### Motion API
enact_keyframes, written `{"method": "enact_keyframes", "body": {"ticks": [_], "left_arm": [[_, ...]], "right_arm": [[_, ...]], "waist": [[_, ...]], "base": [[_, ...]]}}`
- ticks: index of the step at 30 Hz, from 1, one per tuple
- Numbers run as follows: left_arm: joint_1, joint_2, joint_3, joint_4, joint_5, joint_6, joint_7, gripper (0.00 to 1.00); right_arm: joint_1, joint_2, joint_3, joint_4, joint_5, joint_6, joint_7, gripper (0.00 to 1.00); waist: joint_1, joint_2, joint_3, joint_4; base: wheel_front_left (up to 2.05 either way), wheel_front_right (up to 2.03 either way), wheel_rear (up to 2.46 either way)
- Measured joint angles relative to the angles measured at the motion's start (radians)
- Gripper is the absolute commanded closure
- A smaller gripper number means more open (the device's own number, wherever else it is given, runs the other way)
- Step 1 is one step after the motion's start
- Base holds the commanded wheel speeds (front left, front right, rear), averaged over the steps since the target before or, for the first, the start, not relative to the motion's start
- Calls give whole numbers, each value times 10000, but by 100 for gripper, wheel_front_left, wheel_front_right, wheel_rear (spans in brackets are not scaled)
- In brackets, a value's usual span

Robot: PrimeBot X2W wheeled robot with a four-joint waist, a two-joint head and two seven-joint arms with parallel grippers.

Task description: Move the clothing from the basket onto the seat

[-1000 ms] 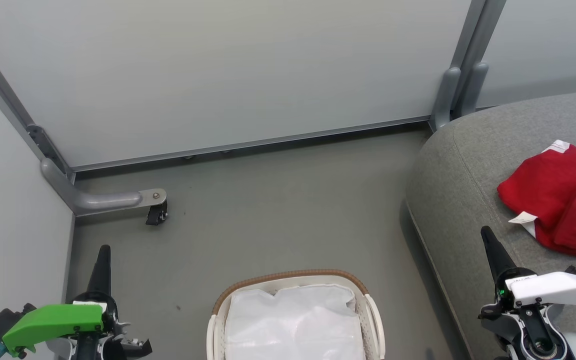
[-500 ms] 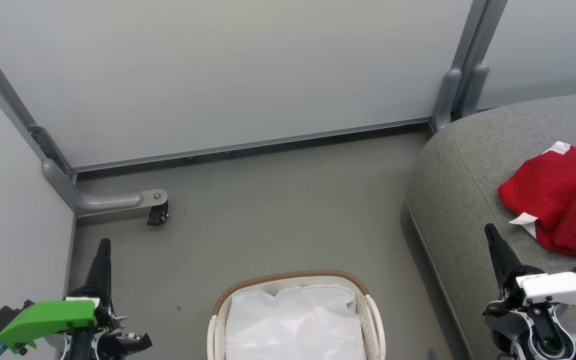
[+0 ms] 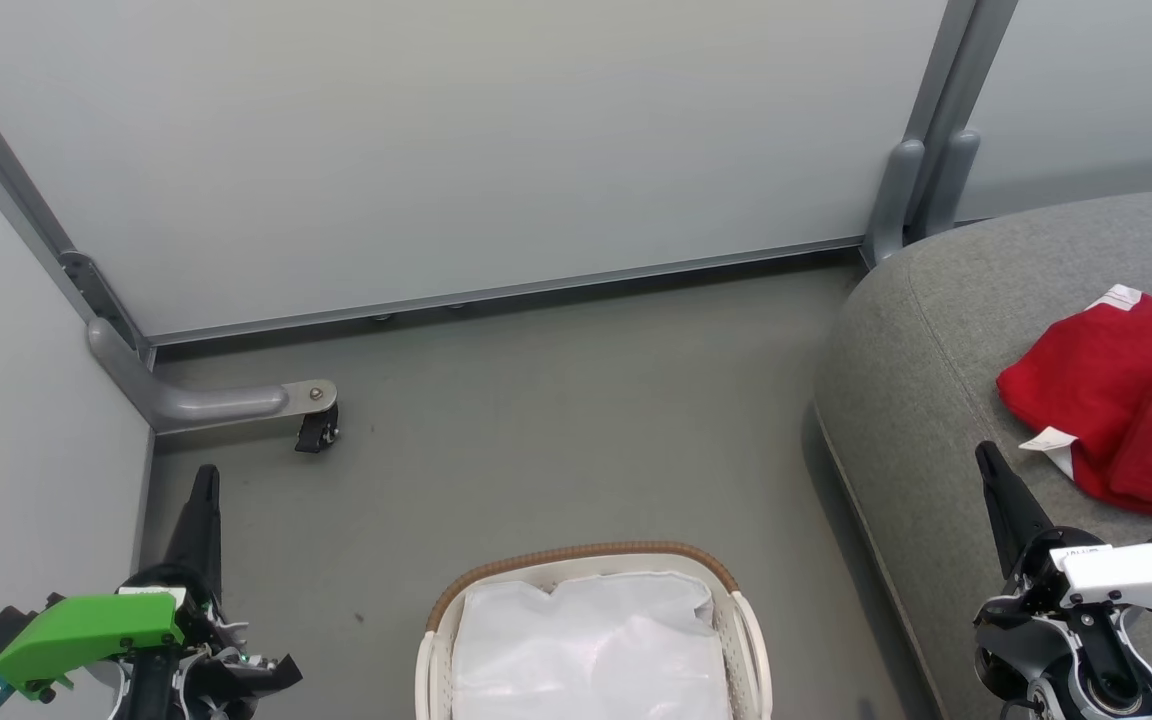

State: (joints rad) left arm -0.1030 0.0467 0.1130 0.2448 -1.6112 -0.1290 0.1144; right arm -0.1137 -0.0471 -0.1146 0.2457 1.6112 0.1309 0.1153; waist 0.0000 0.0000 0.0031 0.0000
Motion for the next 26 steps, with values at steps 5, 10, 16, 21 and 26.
{"method": "enact_keyframes", "body": {"ticks": [5,10,16,21,26], "left_arm": [[0,0,2,0,0,0,0,100],[0,0,2,0,0,0,0,100],[0,0,2,0,0,0,0,100],[0,0,2,0,0,0,0,100],[0,0,2,0,-2,0,0,100]], "right_arm": [[1,0,0,0,0,0,0,100],[1,0,0,-2,0,0,0,100],[1,0,0,-2,0,0,0,100],[2,0,0,-2,0,0,0,100],[2,0,0,-2,0,0,0,100]], "waist": [[0,0,0,0],[0,0,0,0],[0,0,0,0],[0,0,0,0],[0,0,0,0]], "base": [[0,0,0],[0,0,0],[0,0,0],[0,0,0],[0,0,0]]}}
